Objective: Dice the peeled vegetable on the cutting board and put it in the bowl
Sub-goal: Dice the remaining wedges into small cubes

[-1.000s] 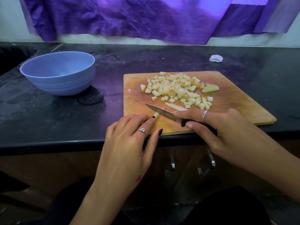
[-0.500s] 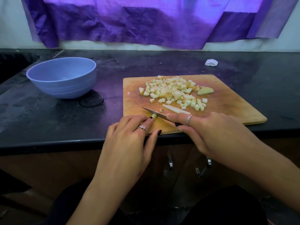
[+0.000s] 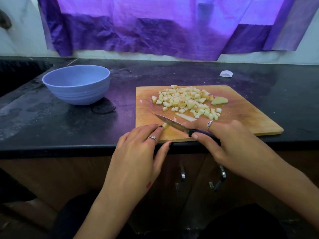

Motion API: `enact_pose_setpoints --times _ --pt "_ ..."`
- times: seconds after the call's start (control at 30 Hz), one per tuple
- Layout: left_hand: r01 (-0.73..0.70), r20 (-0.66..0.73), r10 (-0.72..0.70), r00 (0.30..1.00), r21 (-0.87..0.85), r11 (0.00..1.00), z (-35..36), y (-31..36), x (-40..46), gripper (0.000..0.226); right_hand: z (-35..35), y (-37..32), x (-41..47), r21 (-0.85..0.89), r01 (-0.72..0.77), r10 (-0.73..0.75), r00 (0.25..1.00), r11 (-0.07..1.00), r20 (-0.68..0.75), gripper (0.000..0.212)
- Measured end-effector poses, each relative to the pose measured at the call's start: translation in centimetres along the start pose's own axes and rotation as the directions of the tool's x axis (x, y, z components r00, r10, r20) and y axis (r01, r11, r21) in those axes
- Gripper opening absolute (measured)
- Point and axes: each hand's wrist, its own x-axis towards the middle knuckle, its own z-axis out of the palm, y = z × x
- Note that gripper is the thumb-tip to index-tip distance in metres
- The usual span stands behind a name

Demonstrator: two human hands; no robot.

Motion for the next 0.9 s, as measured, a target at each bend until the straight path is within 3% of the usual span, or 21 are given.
enact_pose_setpoints --times 0.23,0.37,0.47,0.63,0.9 --pt "-0.041 -0.025 0.042 0.999 0.028 0.999 0.5 -0.1 0.2 0.047 -0.9 -0.1 1.6 -0.04 0.011 -0.007 0.994 0.999 0.112 0.026" --pt "-0.029 -0.072 0.032 0.997 0.031 0.999 0.8 -0.2 0.0 0.045 -0.6 -0.2 1.0 -0.109 0.033 -0.022 0.994 0.994 0.103 0.032" --pt "-0.024 -0.084 0.026 0.996 0.027 0.999 1.1 -0.3 -0.1 0.045 -0.2 0.3 0.0 -0.22 0.09 -0.094 0.995 0.971 -0.01 0.039" --pt "-0.019 -0.075 0.019 0.997 0.0 1.0 1.2 -0.5 -0.1 0.048 1.1 1.3 -0.7 0.025 0.11 -0.105 0.982 0.994 -0.157 0.029" --pt "-0.039 -0.118 0.038 0.992 -0.01 0.999 1.5 -0.5 -0.3 0.045 0.7 0.3 -0.5 -0.001 0.065 -0.065 0.995 0.998 -0.076 0.03"
